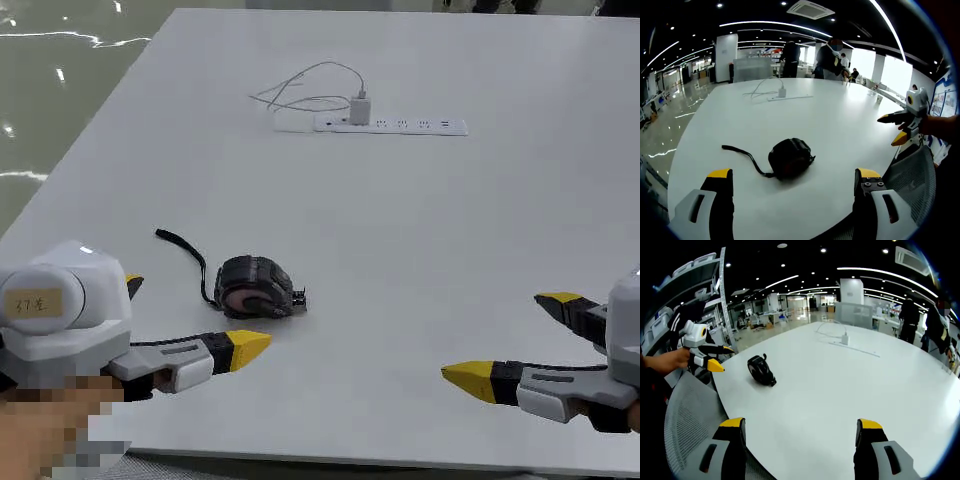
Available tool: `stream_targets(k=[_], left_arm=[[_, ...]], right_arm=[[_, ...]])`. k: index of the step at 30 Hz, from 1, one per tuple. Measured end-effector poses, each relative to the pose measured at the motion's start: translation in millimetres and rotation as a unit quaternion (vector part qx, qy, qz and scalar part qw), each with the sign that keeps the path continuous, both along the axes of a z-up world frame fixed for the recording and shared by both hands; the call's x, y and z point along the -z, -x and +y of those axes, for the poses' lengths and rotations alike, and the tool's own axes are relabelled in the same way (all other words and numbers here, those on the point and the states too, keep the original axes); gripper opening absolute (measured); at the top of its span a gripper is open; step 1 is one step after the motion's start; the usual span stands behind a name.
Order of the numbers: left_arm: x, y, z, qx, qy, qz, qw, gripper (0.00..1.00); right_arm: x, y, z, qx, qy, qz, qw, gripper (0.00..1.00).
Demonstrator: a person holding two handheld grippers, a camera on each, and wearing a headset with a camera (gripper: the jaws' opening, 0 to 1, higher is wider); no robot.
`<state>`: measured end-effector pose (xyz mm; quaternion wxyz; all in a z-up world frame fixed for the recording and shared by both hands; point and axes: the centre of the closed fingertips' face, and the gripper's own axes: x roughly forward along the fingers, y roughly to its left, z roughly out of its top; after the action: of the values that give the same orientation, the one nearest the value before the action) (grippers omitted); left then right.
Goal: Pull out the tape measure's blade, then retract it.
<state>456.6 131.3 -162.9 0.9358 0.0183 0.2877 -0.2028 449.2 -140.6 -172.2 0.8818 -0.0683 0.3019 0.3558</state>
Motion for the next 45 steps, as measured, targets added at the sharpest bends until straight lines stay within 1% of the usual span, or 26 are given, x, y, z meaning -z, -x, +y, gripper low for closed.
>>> stream_targets(k=[30,39,45], left_arm=[[4.9,0.5,0.7,-0.003,-0.001,0.008,1.0000,0.99],[4.6,0.7,0.8,0.000,-0.003,0.008,1.0000,0.99],[3.0,-1.2,0.9,0.003,-0.003,0.007,1.0000,0.99]], right_arm=[[4.3,1.4,4.8,-0.008,0.002,0.005,1.0000,0.89],[6.1,2.4,3.2,-0.006,0.003,0.007,1.0000,0.89],[5.4,1.5,3.6,-0.004,0.002,0.006,1.0000,0.89]])
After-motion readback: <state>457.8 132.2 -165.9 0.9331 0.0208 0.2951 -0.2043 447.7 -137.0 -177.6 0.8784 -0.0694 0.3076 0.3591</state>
